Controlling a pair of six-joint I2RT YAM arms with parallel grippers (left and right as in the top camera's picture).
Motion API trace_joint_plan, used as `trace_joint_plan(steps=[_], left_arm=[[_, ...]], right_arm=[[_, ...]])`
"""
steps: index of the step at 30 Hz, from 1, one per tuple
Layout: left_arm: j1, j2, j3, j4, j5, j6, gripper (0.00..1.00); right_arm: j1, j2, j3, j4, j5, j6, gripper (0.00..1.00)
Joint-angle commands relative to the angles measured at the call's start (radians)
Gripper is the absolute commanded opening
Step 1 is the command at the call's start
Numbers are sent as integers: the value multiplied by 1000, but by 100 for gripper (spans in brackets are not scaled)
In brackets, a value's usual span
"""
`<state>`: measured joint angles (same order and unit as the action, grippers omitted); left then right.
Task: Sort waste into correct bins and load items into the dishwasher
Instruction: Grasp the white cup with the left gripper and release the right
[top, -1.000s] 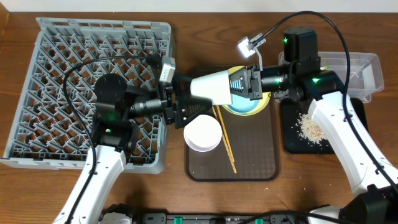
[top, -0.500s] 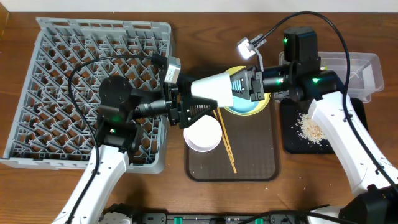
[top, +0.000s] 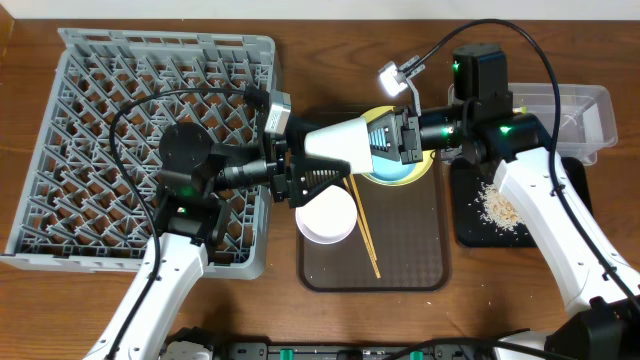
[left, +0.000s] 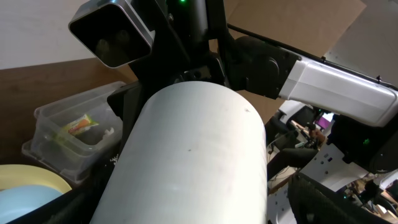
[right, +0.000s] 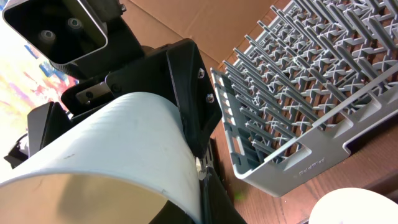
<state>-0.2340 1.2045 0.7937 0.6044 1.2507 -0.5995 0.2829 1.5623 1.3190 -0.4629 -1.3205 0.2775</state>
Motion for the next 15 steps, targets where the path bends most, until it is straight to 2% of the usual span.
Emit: trace_joint_plan(steps=[1, 15], left_arm=[[-14, -7, 16, 15, 39, 6, 89], [-42, -7, 16, 14, -2, 7, 89]], right_arm=[[13, 7, 2, 0, 35, 7, 1], [33, 7, 2, 0, 29, 7, 1]])
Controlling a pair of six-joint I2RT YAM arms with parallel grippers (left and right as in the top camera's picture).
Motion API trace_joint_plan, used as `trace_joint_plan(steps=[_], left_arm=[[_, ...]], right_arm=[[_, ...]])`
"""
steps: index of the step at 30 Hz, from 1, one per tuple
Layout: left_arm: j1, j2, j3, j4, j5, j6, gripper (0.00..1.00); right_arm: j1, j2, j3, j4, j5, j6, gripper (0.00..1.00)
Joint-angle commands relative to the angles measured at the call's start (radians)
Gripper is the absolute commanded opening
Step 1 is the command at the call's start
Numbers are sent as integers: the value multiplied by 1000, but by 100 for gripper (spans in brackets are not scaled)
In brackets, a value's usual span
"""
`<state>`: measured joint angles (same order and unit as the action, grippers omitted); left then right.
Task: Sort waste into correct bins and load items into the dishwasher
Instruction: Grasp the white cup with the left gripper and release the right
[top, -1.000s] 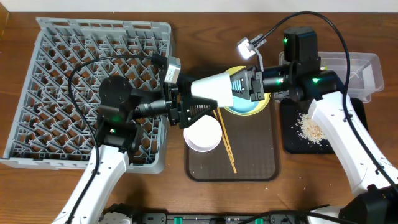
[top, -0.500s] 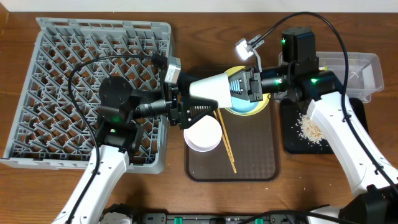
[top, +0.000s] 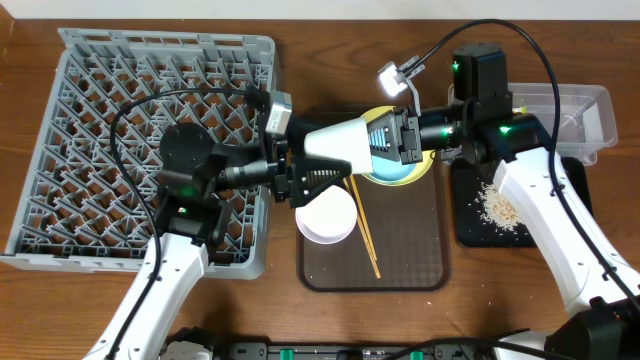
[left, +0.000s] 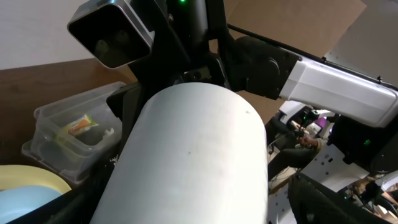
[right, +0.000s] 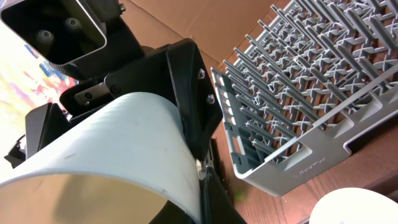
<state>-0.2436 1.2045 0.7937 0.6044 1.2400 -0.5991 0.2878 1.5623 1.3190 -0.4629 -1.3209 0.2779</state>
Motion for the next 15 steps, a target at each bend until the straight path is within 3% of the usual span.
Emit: trace_joint_plan(steps=[1, 10, 15], left_arm=[[-39, -7, 16, 14, 5, 8, 89], [-49, -3, 16, 14, 5, 22, 77], [-48, -2, 16, -10, 5, 26, 75]], right_arm=[[32, 7, 2, 0, 29, 6, 1], [40, 7, 2, 0, 29, 6, 1], [37, 7, 2, 2, 30, 6, 1]])
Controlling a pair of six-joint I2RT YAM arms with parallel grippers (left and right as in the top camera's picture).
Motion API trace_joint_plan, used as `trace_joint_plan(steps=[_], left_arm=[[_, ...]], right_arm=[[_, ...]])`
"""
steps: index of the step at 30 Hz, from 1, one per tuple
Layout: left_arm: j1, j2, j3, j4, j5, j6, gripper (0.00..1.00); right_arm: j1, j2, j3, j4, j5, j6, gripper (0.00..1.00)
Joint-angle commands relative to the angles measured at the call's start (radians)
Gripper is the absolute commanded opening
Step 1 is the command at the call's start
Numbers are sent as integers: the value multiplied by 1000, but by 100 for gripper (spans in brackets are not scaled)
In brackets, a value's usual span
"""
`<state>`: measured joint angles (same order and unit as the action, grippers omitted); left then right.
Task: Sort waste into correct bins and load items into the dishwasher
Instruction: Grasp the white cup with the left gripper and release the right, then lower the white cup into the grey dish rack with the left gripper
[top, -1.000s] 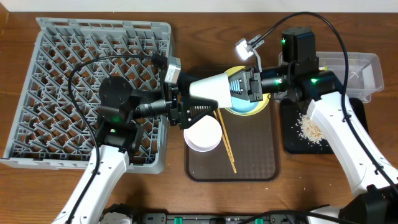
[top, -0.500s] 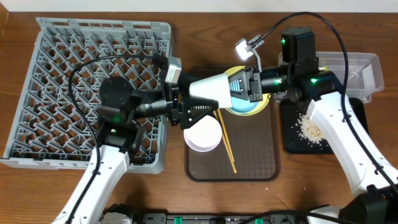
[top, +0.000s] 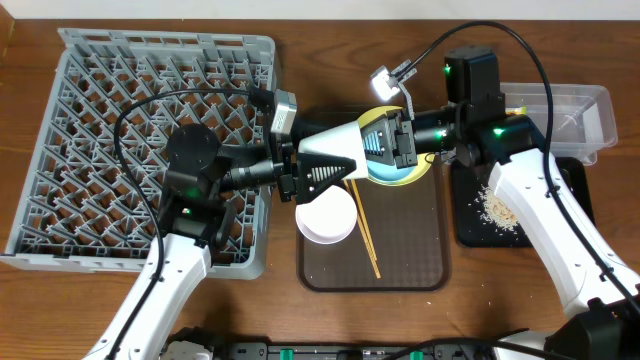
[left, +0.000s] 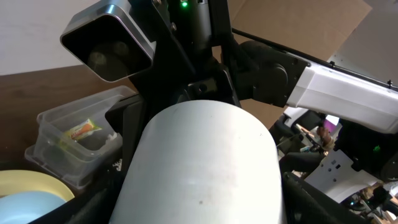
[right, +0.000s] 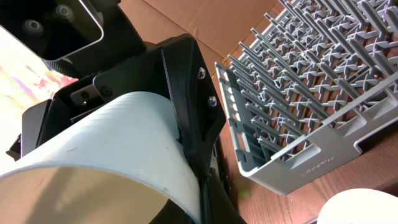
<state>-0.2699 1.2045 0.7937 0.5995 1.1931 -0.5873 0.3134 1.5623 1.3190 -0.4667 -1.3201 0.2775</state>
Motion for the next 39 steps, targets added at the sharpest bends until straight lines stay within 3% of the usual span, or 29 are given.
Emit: trace_joint_plan(steps=[1, 7, 10, 13, 15, 19, 23, 29, 39], left_arm=[[-22, -2, 16, -16, 52, 29, 75], [-17, -2, 15, -69, 44, 101, 67], [7, -2, 15, -68, 44, 101, 63], [43, -2, 15, -76, 45, 101, 62], [71, -2, 15, -83, 45, 101, 61], [124, -2, 15, -93, 45, 101, 61], [188, -2, 15, -195, 37, 175, 53], [294, -2, 16, -473, -137, 297, 48], [416, -38, 23, -731, -482, 419, 38]], right_arm=[[7, 7, 2, 6, 29, 7, 1], [-13, 7, 2, 2, 29, 6, 2], [-23, 7, 2, 0, 37, 6, 10], [-32, 7, 2, -1, 43, 6, 26], [-33, 7, 2, -7, 68, 6, 32], [-33, 7, 2, -80, 221, -7, 40], [-33, 7, 2, -217, 504, -37, 44], [-47, 5, 3, -326, 705, -76, 45], [-93, -29, 3, -435, 866, -130, 46]])
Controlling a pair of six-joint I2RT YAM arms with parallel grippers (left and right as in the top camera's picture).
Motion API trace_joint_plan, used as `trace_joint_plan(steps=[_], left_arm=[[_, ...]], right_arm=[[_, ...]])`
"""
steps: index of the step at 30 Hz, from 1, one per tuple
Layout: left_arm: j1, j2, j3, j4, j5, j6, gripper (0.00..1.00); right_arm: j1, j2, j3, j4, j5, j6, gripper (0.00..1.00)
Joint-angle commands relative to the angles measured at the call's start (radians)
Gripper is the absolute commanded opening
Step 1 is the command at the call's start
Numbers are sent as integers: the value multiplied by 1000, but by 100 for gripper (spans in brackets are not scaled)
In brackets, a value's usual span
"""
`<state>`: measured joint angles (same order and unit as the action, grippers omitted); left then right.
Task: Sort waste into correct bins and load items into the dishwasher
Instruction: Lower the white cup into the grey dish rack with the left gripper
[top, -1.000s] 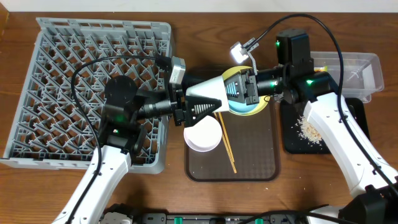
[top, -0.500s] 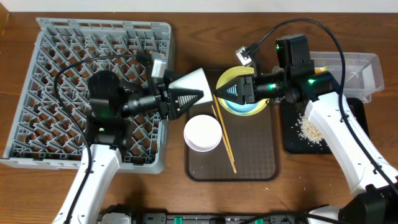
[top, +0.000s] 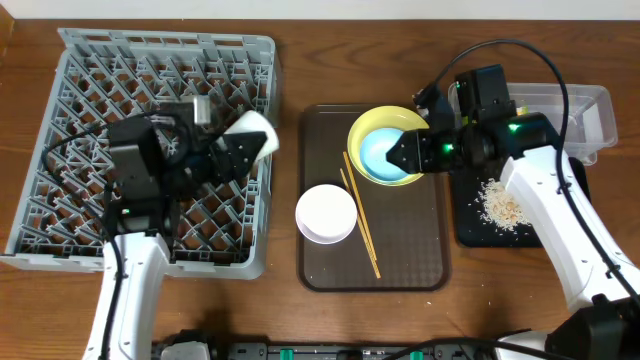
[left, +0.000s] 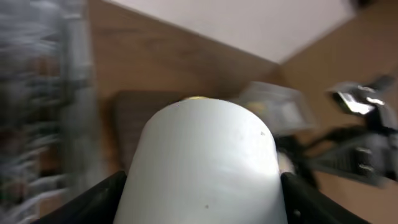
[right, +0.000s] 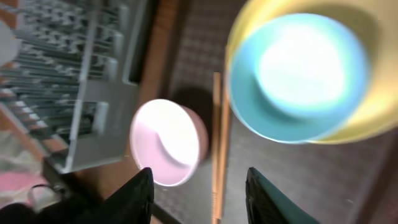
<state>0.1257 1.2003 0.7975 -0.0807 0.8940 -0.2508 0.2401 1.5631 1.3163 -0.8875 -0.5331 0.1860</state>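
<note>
A white cup (top: 252, 138) lies on its side in my left gripper (top: 236, 150), which is shut on it just above the right edge of the grey dish rack (top: 70, 150). The cup (left: 202, 162) fills the left wrist view, with dark fingers (left: 102, 202) on both sides of it. My right gripper (top: 397, 155) is open and holds nothing; it hangs over the blue bowl (top: 385, 155) nested in the yellow bowl (top: 368, 130). In the right wrist view its fingers (right: 140, 190) frame the chopsticks (right: 217, 155) and a white bowl (right: 166, 143).
The brown tray (top: 420, 250) holds the bowls, the white bowl (top: 326, 213) and the chopsticks (top: 362, 222). A black mat (top: 470, 225) with crumbs (top: 498, 207) lies at the right. Behind it stands a clear bin (top: 570, 110).
The right gripper has let go of the cup and drawn back right over the bowls. The left gripper has carried the cup left, from above the tray to the rack's right edge.
At all three earlier moments both grippers were on the white cup, held on its side above the tray, shifting only slightly. Now the left gripper alone holds it at the rack, and the right gripper is open over the bowls.
</note>
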Motion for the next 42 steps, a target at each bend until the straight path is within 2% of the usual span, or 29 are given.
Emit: trace_joint_plan(steps=[1, 7, 12, 21, 32, 33, 38, 39, 42], left_arm=[[29, -47, 33, -123, -275, 93, 37], [56, -54, 177, -468, -513, 153, 32], [61, -54, 294, -698, -718, 154, 32], [61, 5, 304, -849, -943, 153, 33], [61, 211, 304, -864, -948, 145, 34], [61, 229, 304, -864, -948, 145, 38], [61, 325, 304, -860, -948, 145, 40], [61, 341, 304, -860, -948, 145, 43], [61, 374, 304, -857, -947, 145, 66]], right_arm=[[-28, -35, 6, -27, 100, -39, 45], [-78, -52, 6, -77, 126, -46, 45], [-121, -80, 6, -112, 170, -53, 45], [-174, -125, 7, -183, 298, -55, 45], [-202, -125, 7, -217, 298, -72, 45], [-202, -125, 7, -217, 298, -72, 45], [-202, -125, 7, -218, 298, -72, 45], [-202, -125, 7, -219, 298, -74, 45], [-202, -125, 7, -225, 298, -88, 46]])
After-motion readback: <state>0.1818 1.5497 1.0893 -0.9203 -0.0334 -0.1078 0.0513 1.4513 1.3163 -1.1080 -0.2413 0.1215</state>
